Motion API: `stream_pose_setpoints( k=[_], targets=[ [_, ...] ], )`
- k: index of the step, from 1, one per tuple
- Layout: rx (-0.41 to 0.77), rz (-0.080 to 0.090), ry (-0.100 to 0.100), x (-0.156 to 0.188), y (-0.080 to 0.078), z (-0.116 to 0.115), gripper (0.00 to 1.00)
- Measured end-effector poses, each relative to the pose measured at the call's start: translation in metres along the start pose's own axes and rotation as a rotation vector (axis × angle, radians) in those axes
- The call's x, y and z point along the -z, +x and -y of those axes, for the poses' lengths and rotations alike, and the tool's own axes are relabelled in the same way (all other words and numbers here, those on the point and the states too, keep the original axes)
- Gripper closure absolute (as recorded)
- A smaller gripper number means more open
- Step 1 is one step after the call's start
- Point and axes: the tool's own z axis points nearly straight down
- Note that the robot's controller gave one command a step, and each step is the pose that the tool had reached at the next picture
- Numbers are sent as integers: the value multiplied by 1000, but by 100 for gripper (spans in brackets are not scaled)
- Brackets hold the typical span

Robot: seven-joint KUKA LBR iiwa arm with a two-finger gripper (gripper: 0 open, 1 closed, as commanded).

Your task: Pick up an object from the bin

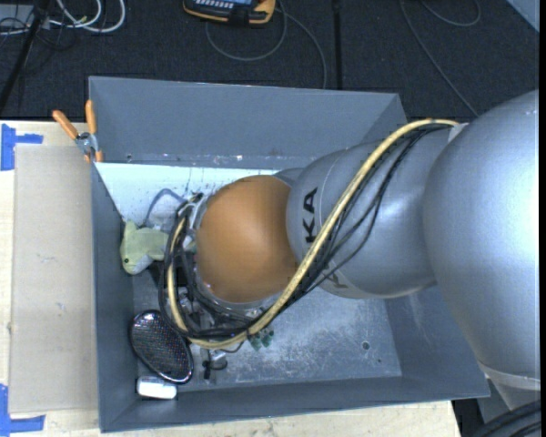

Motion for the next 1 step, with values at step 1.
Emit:
stream_pose_setpoints(
  k=[1],
  targets=[
    [-141,0,-2,-7,0,-3,0]
  ],
)
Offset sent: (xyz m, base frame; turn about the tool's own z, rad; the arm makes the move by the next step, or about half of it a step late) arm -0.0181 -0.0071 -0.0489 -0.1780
